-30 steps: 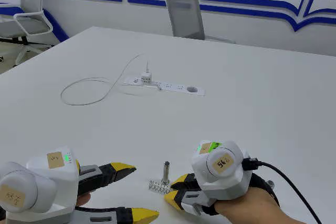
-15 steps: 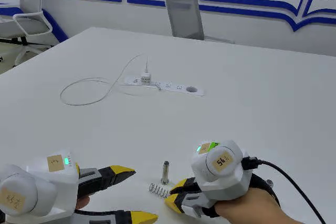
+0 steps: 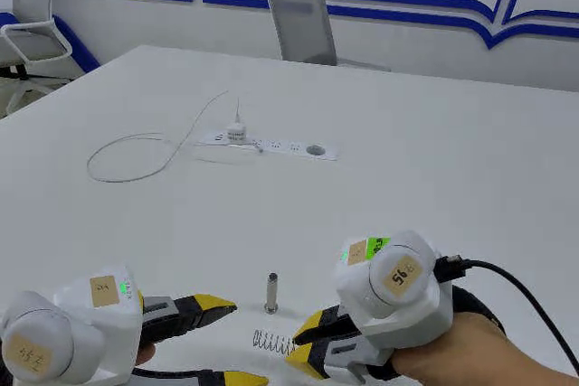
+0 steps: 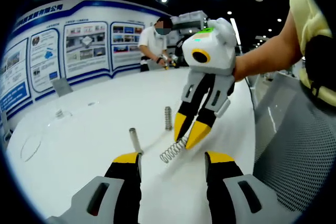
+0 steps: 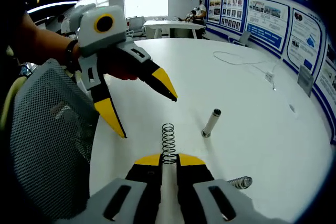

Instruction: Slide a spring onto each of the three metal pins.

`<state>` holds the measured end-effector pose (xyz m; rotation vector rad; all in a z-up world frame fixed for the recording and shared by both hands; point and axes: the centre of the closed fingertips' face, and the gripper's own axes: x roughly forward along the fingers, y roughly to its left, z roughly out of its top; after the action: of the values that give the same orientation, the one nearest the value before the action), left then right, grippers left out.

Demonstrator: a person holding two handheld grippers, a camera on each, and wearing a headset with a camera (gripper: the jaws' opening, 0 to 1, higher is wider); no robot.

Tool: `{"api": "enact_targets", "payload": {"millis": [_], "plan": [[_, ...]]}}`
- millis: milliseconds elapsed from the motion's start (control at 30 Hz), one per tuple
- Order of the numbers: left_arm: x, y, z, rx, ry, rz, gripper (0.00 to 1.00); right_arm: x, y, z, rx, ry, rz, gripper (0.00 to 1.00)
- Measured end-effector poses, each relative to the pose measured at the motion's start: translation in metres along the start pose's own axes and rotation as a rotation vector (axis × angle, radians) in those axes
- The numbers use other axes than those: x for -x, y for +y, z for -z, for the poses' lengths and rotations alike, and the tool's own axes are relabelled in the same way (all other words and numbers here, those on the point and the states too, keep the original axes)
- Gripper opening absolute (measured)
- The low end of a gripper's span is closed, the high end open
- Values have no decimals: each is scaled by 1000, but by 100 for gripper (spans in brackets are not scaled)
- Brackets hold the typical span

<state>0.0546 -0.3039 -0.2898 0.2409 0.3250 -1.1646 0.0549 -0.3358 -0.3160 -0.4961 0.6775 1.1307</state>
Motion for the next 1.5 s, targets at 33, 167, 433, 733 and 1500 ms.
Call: {"api": "enact_targets", "payload": {"millis": [33,167,433,733,1500], "plan": [[-1,-1,0,-2,0,6,48,3,1,-1,8,0,-2,11],[-4,-8,-1,-17,0,33,43,13,8,-2,40,7,-39,11],[-8,-19,-5,-47,-8,82,35,23,20,-5,106,15,-113,11],[-11,-30,-5,-83,-10,132,22,26,26,-2,149,47,-144,11],[-14,-37,-4,-118,-1,159,12,42,33,-29,181,-2,-167,11]]}}
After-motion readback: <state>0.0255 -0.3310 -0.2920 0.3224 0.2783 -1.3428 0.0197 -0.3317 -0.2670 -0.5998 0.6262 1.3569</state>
